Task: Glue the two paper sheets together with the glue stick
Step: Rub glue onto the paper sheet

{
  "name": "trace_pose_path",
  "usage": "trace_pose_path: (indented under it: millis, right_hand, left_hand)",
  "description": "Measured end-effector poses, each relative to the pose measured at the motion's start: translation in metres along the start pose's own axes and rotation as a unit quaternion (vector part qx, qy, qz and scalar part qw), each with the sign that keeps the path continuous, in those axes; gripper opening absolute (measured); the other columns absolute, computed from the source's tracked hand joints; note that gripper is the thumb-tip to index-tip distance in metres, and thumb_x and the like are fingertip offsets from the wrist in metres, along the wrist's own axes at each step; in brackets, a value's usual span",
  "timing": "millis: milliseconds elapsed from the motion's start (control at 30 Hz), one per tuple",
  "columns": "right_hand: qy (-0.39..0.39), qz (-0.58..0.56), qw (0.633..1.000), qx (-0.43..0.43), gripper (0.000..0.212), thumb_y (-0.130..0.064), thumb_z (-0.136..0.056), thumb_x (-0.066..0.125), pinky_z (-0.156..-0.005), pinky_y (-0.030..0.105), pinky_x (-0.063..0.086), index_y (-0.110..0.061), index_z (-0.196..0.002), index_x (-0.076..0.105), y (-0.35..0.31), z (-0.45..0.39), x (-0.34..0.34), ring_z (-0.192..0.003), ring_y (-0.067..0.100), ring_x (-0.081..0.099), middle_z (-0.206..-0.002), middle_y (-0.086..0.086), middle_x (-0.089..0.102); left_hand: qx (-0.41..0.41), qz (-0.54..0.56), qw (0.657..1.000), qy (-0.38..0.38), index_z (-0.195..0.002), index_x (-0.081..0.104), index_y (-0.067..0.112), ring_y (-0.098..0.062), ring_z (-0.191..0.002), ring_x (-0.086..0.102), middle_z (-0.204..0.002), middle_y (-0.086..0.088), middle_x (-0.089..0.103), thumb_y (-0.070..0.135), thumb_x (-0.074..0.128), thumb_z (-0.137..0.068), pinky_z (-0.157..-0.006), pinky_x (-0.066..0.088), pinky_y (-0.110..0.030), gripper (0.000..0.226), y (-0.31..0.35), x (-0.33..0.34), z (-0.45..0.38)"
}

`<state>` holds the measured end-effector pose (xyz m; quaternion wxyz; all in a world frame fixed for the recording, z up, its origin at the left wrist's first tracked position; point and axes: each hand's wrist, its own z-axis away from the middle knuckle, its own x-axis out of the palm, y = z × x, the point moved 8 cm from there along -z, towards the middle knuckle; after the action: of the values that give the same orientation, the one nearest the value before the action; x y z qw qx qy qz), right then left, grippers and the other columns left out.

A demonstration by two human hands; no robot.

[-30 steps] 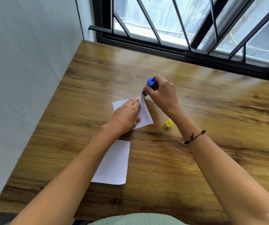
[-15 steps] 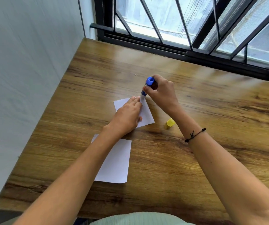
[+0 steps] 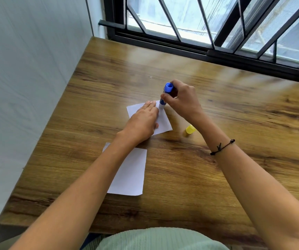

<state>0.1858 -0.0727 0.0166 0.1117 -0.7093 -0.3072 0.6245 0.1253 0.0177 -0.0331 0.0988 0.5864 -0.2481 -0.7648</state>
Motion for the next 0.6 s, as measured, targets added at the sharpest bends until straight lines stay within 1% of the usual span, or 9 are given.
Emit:
trace_pose_path:
  millis: [100,167,233,300,467,600]
  right_hand:
    - [0.001,0.002,1.0,0.001,0.025,-0.022,-0.081,0.064,-0.069,0.025,0.038,-0.003,-0.097,0.059,0.0,0.005,-0.002,-0.075,0.019,0.052,-0.082,0.004,0.058]
    - [0.0,0.004,1.0,-0.001,0.026,-0.022,-0.081,0.064,-0.069,0.025,0.038,-0.003,-0.098,0.059,0.0,0.008,-0.003,-0.076,0.019,0.053,-0.083,0.005,0.059]
    - [-0.002,0.003,1.0,-0.006,0.026,-0.021,-0.081,0.064,-0.07,0.027,0.042,-0.003,-0.099,0.059,-0.001,0.012,-0.003,-0.077,0.02,0.054,-0.087,0.01,0.063]
    - [-0.004,0.005,1.0,-0.006,0.027,-0.021,-0.082,0.064,-0.071,0.028,0.043,-0.002,-0.1,0.059,-0.001,0.016,-0.004,-0.077,0.02,0.053,-0.09,0.013,0.065]
    - [-0.006,0.015,1.0,-0.001,0.028,-0.022,-0.082,0.064,-0.071,0.026,0.04,-0.003,-0.102,0.059,0.003,0.025,-0.008,-0.077,0.02,0.052,-0.09,0.013,0.065]
    - [-0.005,0.009,1.0,0.002,0.027,-0.021,-0.081,0.064,-0.069,0.027,0.041,-0.003,-0.1,0.059,0.006,0.032,-0.012,-0.075,0.02,0.052,-0.086,0.01,0.063]
  left_hand:
    - [0.0,-0.008,1.0,0.0,-0.142,0.02,0.005,-0.017,-0.145,0.003,-0.157,-0.008,0.009,0.013,0.047,-0.092,-0.115,0.009,-0.027,0.058,0.001,0.0,-0.001]
    - [0.0,-0.013,1.0,0.0,-0.142,0.021,0.005,-0.017,-0.145,0.003,-0.157,-0.008,0.009,0.013,0.046,-0.092,-0.115,0.009,-0.028,0.056,0.001,0.001,-0.002]
    - [0.0,-0.017,1.0,0.002,-0.14,0.024,0.005,-0.018,-0.145,0.003,-0.157,-0.008,0.009,0.013,0.046,-0.092,-0.115,0.01,-0.029,0.053,0.001,0.002,-0.004]
    - [0.0,-0.023,1.0,0.004,-0.139,0.025,0.005,-0.018,-0.145,0.004,-0.157,-0.009,0.01,0.013,0.046,-0.092,-0.115,0.011,-0.029,0.052,0.0,0.003,-0.006]
    - [-0.006,-0.039,0.999,0.003,-0.14,0.025,0.005,-0.02,-0.145,0.005,-0.157,-0.009,0.009,0.014,0.047,-0.092,-0.116,0.011,-0.031,0.054,-0.001,0.002,-0.011]
    - [-0.012,-0.048,0.999,0.002,-0.139,0.027,0.005,-0.021,-0.145,0.006,-0.156,-0.011,0.01,0.015,0.048,-0.092,-0.116,0.012,-0.032,0.053,0.0,0.001,-0.014]
